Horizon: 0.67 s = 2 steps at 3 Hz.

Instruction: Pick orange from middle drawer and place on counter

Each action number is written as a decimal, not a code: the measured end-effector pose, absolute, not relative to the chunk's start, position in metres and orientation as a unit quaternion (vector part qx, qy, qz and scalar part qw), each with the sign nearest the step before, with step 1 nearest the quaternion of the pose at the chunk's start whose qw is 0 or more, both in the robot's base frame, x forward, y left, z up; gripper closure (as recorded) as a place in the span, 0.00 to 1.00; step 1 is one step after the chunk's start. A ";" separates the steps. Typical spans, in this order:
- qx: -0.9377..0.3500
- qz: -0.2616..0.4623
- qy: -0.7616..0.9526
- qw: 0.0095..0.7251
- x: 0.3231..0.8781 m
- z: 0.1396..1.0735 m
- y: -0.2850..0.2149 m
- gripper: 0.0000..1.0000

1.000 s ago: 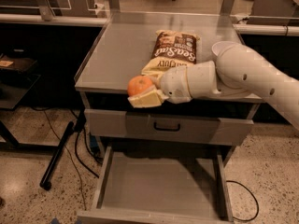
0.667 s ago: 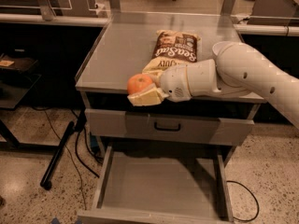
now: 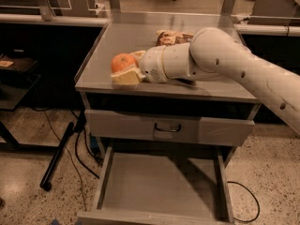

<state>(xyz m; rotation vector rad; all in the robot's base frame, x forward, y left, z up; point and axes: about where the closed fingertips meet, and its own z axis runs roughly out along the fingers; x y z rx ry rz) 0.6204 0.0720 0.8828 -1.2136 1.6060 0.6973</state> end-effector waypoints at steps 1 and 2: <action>-0.499 0.294 0.656 0.484 0.631 0.887 0.079 1.00; -0.508 0.301 0.648 0.481 0.650 0.894 0.094 1.00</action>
Offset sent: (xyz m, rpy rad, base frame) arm 0.0592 0.0417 0.0264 0.0197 -0.0096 0.0735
